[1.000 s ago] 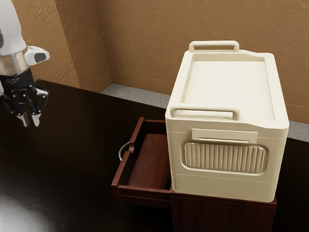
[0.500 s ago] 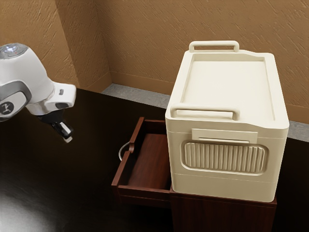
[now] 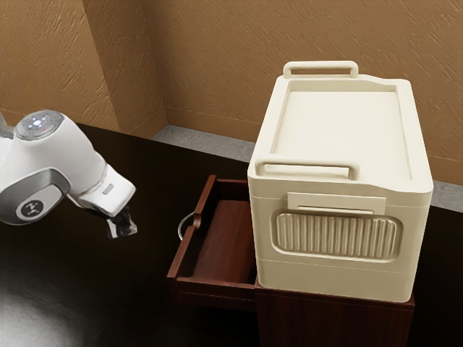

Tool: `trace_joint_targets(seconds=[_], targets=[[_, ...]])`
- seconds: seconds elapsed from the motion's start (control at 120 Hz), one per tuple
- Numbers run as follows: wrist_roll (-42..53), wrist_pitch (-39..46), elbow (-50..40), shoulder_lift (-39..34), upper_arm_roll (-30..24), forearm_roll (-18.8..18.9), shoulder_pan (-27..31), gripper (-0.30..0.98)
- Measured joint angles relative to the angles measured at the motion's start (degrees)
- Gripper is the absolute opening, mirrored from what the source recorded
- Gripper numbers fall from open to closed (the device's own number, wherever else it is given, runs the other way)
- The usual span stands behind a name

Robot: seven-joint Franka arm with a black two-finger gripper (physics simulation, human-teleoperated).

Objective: Push the drawer handle with one arm to close the drawer

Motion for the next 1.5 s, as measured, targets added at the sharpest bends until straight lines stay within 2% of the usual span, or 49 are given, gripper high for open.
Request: trace_joint_targets(seconds=[0.225, 0.358, 0.642, 1.033, 1.5], targets=[[6.2, 4.8, 0.8, 5.2, -2.0, 1.9, -0.1, -0.10], [9.0, 8.0, 1.0, 7.0, -3.4, 4.6, -0.1, -0.10], [13.1, 11.6, 4.1, 12.4, -3.9, 4.9, -0.1, -0.10], [16.4, 15.3, 7.2, 19.4, -4.8, 1.8, 0.0, -0.10], [18.1, 16.7, 19.6, 32.4, -12.6, -4.8, -0.1, -0.10]])
